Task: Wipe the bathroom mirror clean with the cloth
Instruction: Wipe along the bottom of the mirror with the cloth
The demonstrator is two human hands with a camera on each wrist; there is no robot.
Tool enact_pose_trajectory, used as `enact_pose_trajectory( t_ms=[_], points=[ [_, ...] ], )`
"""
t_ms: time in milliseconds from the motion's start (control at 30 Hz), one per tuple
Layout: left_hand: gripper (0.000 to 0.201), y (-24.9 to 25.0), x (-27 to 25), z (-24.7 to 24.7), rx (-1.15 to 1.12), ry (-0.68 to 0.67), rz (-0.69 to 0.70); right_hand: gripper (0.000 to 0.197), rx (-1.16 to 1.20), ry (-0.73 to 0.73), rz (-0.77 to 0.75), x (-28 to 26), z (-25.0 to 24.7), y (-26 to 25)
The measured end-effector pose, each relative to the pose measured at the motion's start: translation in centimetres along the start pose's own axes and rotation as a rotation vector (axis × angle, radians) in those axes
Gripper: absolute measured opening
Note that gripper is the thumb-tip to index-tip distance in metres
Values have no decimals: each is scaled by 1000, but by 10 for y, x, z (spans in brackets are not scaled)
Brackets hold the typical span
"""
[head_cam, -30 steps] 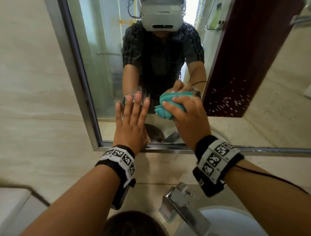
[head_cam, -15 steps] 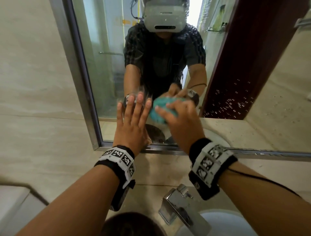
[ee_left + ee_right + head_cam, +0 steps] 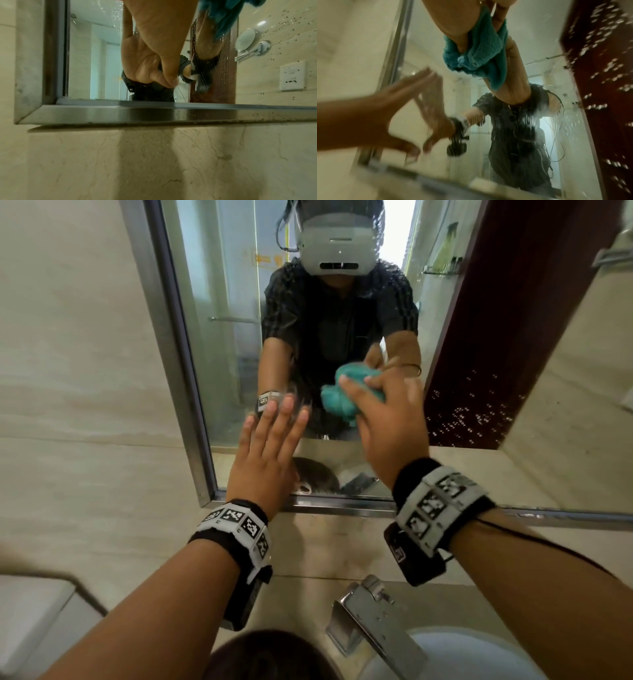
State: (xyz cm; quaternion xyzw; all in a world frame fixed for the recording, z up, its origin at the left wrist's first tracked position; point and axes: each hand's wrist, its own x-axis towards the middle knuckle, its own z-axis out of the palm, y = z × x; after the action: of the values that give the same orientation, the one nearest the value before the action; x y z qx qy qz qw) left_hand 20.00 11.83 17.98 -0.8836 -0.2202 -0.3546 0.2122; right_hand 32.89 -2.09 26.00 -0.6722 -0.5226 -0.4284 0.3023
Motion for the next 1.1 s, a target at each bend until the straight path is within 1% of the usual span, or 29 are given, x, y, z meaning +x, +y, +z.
enact_pose_trajectory(
  t_ms=[67, 100, 133, 200, 233, 267, 300, 400, 433, 467, 500, 533, 600, 633, 667, 733, 767, 833, 867, 900, 967, 1000, 1067, 1100],
  points=[
    [120, 2, 0, 0, 6, -24, -3, 33, -83, -107, -200, -28, 19, -10],
    [119, 2, -1, 1, 17, -29, -5, 32, -126, -199, -284, -45, 26, -9],
    [118, 2, -1, 1, 25, -31, -8, 36, -158, -296, -336, -59, 28, -6],
    [117, 0, -2, -1, 28, -50, -10, 52, -209, -493, -364, -80, 23, 0],
    [117, -1, -2, -1, 35, -67, -6, 56, -236, -546, -356, -81, 17, 2],
    [118, -2, -1, -1, 48, -79, -4, 57, -248, -532, -343, -75, 14, 2],
    [119, -2, -1, -2, 56, -82, -5, 55, -236, -456, -316, -65, 13, 2],
    [120, -2, -2, 0, 49, -48, -6, 35, -119, -146, -176, -19, 12, -6],
    [121, -2, -2, 1, 44, -46, -2, 34, -101, -86, -141, -14, 15, -10],
    [122, -3, -2, 1, 35, -46, 4, 33, -118, -67, -142, -15, 20, -14],
    [121, -3, -2, 2, 31, -39, 10, 34, -154, -96, -180, -25, 26, -17],
    [119, -4, -2, 2, 39, -28, 14, 37, -189, -168, -250, -39, 32, -20],
    [117, -5, -2, 3, 54, -18, 23, 45, -239, -384, -387, -72, 37, -25],
    [118, -5, -2, 4, 57, -15, 25, 49, -267, -463, -411, -84, 36, -24],
    [121, -5, -3, 4, 57, -16, 21, 53, -288, -502, -404, -91, 35, -20],
    [126, -3, -3, 2, 47, -35, 14, 62, -255, -522, -358, -98, 29, -6],
    [125, -2, -2, 1, 40, -39, 7, 65, -227, -531, -334, -99, 23, 3],
    [115, 4, -3, -2, 19, -11, -25, 64, -205, -513, -282, -92, 7, 20],
    [111, 8, -2, -5, 2, 11, -34, 60, -193, -469, -246, -81, -1, 26],
    [110, 13, -1, -8, -11, 14, -26, 55, -170, -400, -189, -66, -8, 28],
    [118, 26, 2, -13, -9, -31, 16, 38, -98, -210, -54, -32, -18, 26],
    [122, 31, 4, -14, -4, -54, 13, 31, -67, -116, -14, -20, -18, 22],
    [129, 38, 9, -10, 1, -76, -51, 28, -55, -4, -8, -12, -12, 16],
    [131, 38, 10, -6, 11, -79, -75, 27, -78, -1, -43, -17, -5, 15]
  ],
)
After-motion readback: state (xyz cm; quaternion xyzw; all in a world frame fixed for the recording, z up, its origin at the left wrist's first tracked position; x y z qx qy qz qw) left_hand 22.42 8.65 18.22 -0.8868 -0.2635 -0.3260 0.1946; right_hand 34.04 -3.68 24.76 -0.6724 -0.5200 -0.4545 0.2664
